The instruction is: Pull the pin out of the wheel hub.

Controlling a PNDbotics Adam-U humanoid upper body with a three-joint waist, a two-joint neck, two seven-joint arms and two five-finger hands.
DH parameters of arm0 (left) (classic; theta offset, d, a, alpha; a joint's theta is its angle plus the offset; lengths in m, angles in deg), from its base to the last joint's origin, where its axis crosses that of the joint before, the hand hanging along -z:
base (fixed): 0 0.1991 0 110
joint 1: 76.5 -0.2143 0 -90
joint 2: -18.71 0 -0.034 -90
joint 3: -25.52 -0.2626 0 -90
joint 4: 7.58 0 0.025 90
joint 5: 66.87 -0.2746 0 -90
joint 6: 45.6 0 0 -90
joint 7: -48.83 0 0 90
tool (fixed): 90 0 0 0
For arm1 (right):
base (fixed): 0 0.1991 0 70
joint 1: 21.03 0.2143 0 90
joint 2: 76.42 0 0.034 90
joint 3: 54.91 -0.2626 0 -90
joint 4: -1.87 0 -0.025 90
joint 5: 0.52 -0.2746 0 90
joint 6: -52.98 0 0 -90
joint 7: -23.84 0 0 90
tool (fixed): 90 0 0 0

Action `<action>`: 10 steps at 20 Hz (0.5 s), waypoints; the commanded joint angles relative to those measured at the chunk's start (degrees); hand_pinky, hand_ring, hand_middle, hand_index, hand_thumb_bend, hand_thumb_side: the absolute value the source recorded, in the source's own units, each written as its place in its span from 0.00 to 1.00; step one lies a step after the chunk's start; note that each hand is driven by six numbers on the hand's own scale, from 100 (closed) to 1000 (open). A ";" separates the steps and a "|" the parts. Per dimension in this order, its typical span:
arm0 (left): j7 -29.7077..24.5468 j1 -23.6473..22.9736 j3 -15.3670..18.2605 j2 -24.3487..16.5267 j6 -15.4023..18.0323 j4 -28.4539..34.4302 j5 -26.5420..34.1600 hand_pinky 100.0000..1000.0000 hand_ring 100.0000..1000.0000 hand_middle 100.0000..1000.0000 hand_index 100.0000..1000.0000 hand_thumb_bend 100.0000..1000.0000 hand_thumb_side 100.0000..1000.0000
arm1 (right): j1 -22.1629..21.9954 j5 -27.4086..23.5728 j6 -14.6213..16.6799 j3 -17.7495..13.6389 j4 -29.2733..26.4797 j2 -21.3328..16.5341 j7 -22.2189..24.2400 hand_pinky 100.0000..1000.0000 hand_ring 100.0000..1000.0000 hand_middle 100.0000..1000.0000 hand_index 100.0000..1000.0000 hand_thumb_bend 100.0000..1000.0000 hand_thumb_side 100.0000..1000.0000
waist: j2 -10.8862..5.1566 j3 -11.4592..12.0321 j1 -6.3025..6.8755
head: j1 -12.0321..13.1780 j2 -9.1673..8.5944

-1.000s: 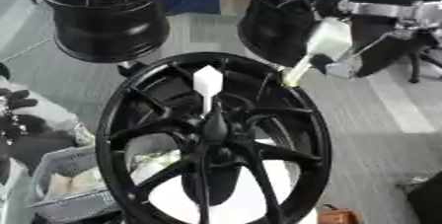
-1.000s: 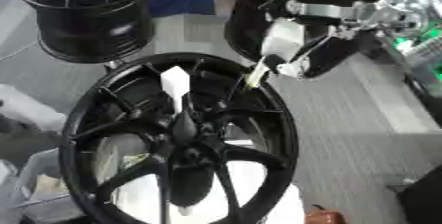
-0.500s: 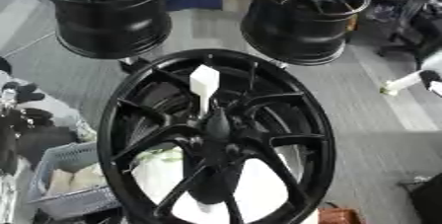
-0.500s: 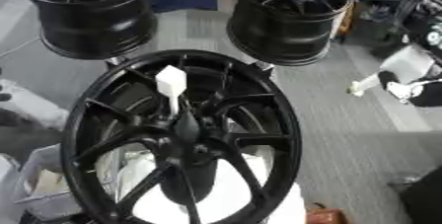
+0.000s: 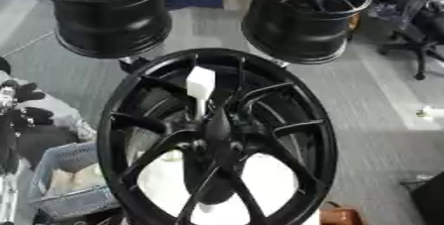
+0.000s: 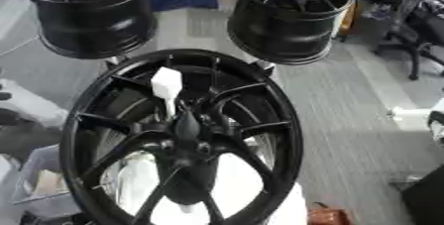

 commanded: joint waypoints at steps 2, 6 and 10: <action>0.20 0.80 0.47 -1.15 0.14 1.11 0.12 0.48 0.45 0.59 0.73 0.00 0.81 | 0.21 2.14 -2.83 -3.70 0.07 2.01 -5.26 0.84 0.86 0.83 0.91 0.00 0.49 | -0.37 -0.23 0.16 | -0.59 -0.12; 0.19 0.76 0.46 -1.05 0.15 1.10 0.11 0.48 0.45 0.59 0.73 0.00 0.81 | 0.50 1.66 -4.02 -4.51 0.51 3.05 -9.14 0.83 0.85 0.81 0.91 0.00 0.48 | -0.38 -0.30 0.30 | -0.85 -0.12; 0.18 0.74 0.47 -0.98 0.16 1.11 0.16 0.48 0.45 0.59 0.73 0.00 0.81 | 0.82 1.20 -3.99 -4.38 0.82 3.31 -10.05 0.83 0.84 0.81 0.91 0.00 0.48 | -0.42 -0.31 0.40 | -0.95 -0.12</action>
